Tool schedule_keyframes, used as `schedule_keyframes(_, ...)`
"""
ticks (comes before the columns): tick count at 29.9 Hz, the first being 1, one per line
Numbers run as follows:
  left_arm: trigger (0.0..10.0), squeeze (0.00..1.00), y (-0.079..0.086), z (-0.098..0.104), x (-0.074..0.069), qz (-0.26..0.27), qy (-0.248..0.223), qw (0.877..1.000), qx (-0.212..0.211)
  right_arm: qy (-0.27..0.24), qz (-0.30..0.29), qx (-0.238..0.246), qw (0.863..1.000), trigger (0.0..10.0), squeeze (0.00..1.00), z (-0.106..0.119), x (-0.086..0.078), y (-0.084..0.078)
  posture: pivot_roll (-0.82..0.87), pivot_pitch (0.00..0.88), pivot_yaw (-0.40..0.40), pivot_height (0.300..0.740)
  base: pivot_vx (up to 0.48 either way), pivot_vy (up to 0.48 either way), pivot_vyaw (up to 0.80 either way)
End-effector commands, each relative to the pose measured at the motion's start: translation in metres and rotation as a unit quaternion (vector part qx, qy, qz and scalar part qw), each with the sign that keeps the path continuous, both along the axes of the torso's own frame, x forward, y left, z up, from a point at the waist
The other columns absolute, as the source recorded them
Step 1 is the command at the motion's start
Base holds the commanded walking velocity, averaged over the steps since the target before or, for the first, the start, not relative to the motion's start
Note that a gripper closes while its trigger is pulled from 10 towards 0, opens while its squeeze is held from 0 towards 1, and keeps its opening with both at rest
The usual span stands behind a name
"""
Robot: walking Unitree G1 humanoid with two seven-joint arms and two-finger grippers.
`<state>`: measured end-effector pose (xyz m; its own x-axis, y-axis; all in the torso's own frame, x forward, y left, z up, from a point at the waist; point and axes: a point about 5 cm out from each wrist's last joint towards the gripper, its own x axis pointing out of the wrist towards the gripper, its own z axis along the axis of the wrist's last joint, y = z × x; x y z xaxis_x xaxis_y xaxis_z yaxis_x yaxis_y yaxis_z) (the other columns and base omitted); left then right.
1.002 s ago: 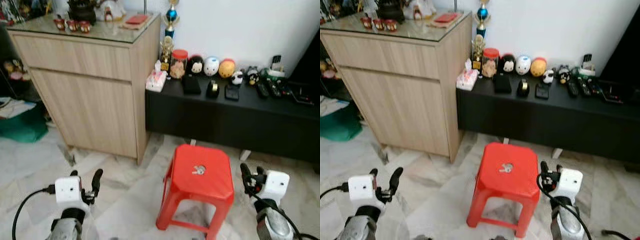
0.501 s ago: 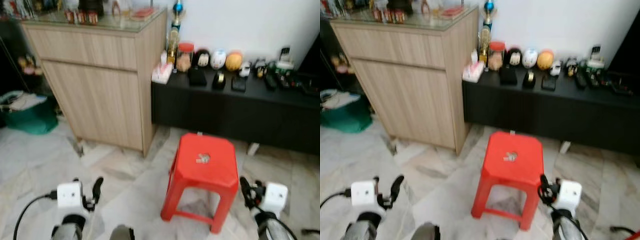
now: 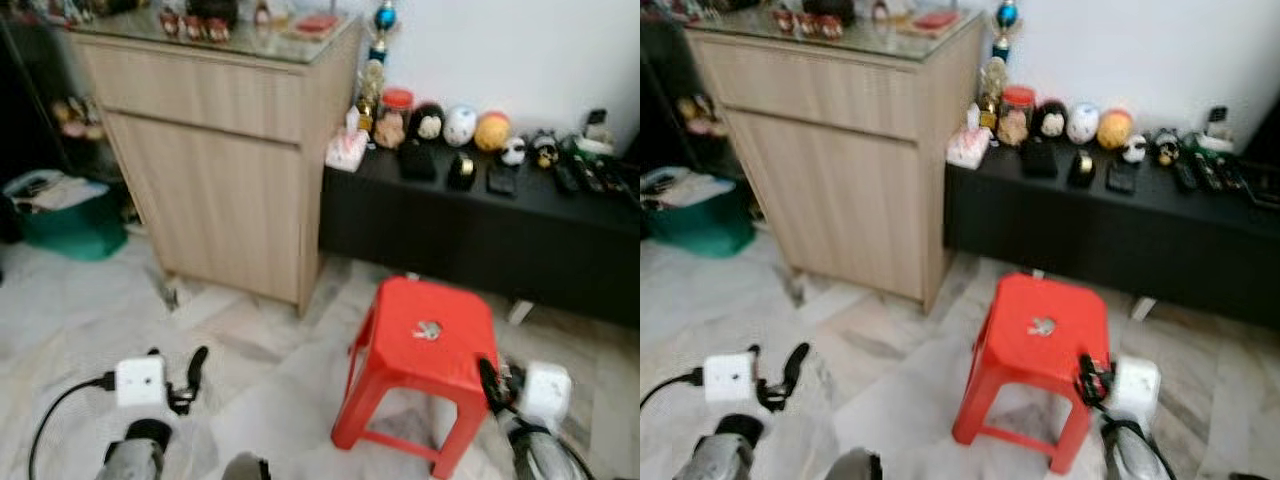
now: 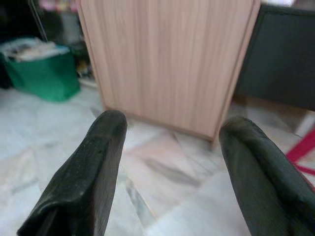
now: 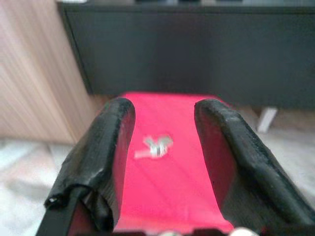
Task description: Hang keys on a hook
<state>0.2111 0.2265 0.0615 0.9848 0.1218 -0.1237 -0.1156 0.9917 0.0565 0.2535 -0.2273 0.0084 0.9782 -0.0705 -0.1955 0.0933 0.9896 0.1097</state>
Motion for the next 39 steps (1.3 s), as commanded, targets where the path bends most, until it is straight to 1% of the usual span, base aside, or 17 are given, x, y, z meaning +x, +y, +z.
schedule_keyframes(1,10.0,0.0,-0.01,-0.002,0.002,-0.015,0.006,1.0,-0.008,0.025,-0.021,-0.003,0.999,10.0,0.0,-0.008,-0.009,-0.01,0.0,0.0,-0.061,0.649,0.315,0.0,0.0)
schedule_keyframes(7,10.0,0.0,-0.009,-0.002,0.002,-0.014,0.005,1.0,-0.01,0.031,-0.025,-0.002,0.999,10.0,0.0,-0.008,-0.003,-0.01,0.01,0.0,-0.062,0.649,0.314,0.0,0.0)
schedule_keyframes(10,10.0,0.0,-0.01,-0.001,0.001,-0.016,0.004,1.0,-0.009,0.052,-0.039,0.005,0.998,10.0,0.0,-0.015,-0.006,-0.014,0.01,0.0,-0.062,0.649,0.312,0.0,0.0)
schedule_keyframes(12,10.0,0.0,-0.01,-0.001,0.001,-0.016,0.004,1.0,-0.009,0.057,-0.041,0.006,0.998,10.0,0.0,-0.016,-0.007,-0.016,0.01,0.0,-0.062,0.649,0.315,0.0,0.0)
schedule_keyframes(13,10.0,0.0,-0.01,-0.001,0.001,-0.017,0.004,1.0,-0.009,0.07,-0.049,0.01,0.996,10.0,0.0,-0.019,-0.011,-0.022,0.01,0.0,-0.062,0.649,0.315,0.0,-0.79)
schedule_keyframes(16,10.0,0.0,-0.01,-0.001,0.001,-0.018,0.004,1.0,-0.008,0.077,-0.052,0.014,0.996,10.0,0.0,-0.023,-0.018,-0.03,0.01,0.0,-0.062,0.649,0.317,0.0,-0.78)
schedule_keyframes(19,10.0,0.0,-0.011,-0.001,0.001,-0.018,0.005,1.0,-0.007,0.076,-0.055,0.013,0.996,10.0,0.0,-0.024,-0.025,-0.037,0.01,0.0,-0.063,0.649,0.311,0.0,-0.78)
schedule_keyframes(20,10.0,0.0,-0.01,-0.001,0.001,-0.017,0.005,1.0,-0.007,0.069,-0.055,0.008,0.996,10.0,0.0,-0.024,-0.031,-0.041,0.01,0.0,-0.063,0.649,0.0,0.0,0.0)
schedule_keyframes(25,10.0,0.0,-0.01,-0.001,0.0,-0.016,0.005,1.0,-0.007,0.062,-0.055,0.006,0.997,10.0,0.0,-0.024,-0.036,-0.044,0.01,0.0,-0.063,0.649,0.0,0.0,0.0)
schedule_keyframes(28,10.0,0.0,-0.01,-0.002,0.0,-0.017,0.007,1.0,-0.006,0.046,-0.049,0.003,0.998,10.0,0.0,-0.022,-0.037,-0.04,0.01,0.0,-0.063,0.649,0.0,0.0,0.0)
schedule_keyframes(32,10.0,0.0,-0.011,-0.002,0.001,-0.017,0.007,1.0,-0.006,0.03,-0.039,-0.001,0.999,10.0,0.0,-0.02,-0.036,-0.028,0.01,0.0,-0.063,0.649,0.0,0.0,0.0)
schedule_keyframes(34,10.0,0.0,-0.011,-0.002,0.001,-0.018,0.007,1.0,-0.005,0.021,-0.033,-0.002,0.999,10.0,0.0,-0.021,-0.038,-0.018,0.01,0.0,-0.063,0.649,0.0,0.0,0.0)
schedule_keyframes(35,10.0,0.0,-0.012,-0.002,0.001,-0.019,0.008,1.0,-0.004,0.014,-0.029,-0.003,0.999,10.0,0.0,-0.022,-0.041,-0.007,0.01,0.0,-0.063,0.649,0.0,0.0,0.0)
schedule_keyframes(36,10.0,0.0,-0.012,-0.002,0.001,-0.019,0.008,1.0,-0.004,0.014,-0.029,-0.003,0.999,10.0,0.0,-0.022,-0.041,-0.007,0.01,0.0,-0.063,0.649,0.0,0.0,0.0)
schedule_keyframes(37,10.0,0.0,-0.012,-0.002,0.001,-0.019,0.009,1.0,-0.004,0.009,-0.025,-0.002,1.0,10.0,0.0,-0.023,-0.043,0.004,0.01,0.0,-0.062,0.649,0.251,0.0,0.0)
schedule_keyframes(38,10.0,0.0,-0.012,-0.002,0.001,-0.019,0.009,1.0,-0.004,0.009,-0.025,-0.002,1.0,10.0,0.0,-0.023,-0.043,0.004,0.01,0.0,-0.062,0.649,0.251,0.0,0.0)
schedule_keyframes(39,10.0,0.0,-0.011,-0.002,0.002,-0.02,0.009,1.0,-0.004,0.007,-0.023,-0.001,1.0,10.0,0.0,-0.023,-0.044,0.009,0.01,0.0,-0.06,0.649,0.255,0.0,0.0)
